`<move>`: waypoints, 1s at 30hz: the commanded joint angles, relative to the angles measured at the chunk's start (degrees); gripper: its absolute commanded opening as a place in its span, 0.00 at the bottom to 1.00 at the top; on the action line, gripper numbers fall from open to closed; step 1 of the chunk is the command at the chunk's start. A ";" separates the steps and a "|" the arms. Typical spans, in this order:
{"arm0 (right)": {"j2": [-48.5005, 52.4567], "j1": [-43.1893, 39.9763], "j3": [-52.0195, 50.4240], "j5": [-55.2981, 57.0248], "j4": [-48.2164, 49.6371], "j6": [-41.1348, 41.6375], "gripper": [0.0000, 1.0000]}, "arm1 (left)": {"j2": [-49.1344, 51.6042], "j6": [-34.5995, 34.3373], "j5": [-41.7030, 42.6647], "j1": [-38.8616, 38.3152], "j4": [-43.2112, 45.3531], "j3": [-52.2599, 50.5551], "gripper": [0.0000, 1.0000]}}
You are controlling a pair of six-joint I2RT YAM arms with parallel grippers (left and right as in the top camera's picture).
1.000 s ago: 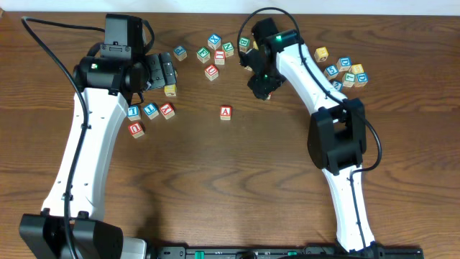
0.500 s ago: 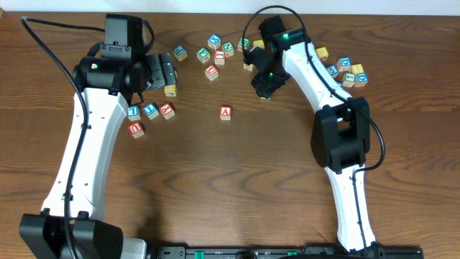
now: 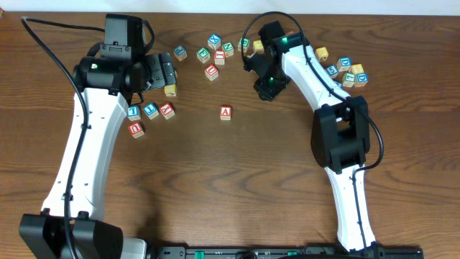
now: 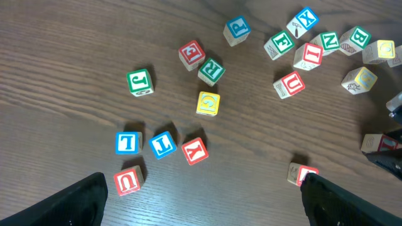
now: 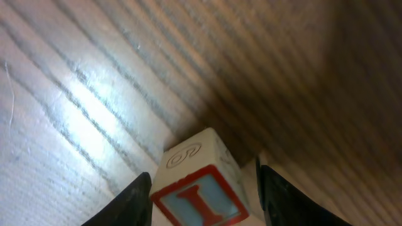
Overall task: Spell out AI2
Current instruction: 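Lift the red I block and carry it toward the A block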
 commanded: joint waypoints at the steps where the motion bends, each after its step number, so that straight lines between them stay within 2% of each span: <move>1: -1.79 0.09 -0.31 -0.33 0.96 3.89 0.48 | -0.76 0.50 -0.70 0.13 -0.15 0.52 0.98; 10: -1.79 0.09 -0.31 -0.33 1.09 12.04 0.35 | -0.76 0.52 -0.70 0.13 -0.15 0.52 0.98; 13: -1.79 0.09 -0.31 -0.31 0.70 13.25 0.33 | -0.76 0.52 -0.70 0.13 -0.15 0.52 0.98; 19: -1.79 0.24 -0.31 -0.31 0.96 20.50 0.35 | -0.76 0.50 -0.70 0.13 -0.15 0.52 0.98; 25: -1.79 0.31 -0.31 -0.33 1.36 35.06 0.35 | -0.76 0.52 -0.70 0.13 -0.15 0.52 0.98; 30: -1.79 1.05 -0.31 1.38 3.56 36.13 0.39 | -0.76 0.52 -0.70 0.13 -0.15 0.52 0.97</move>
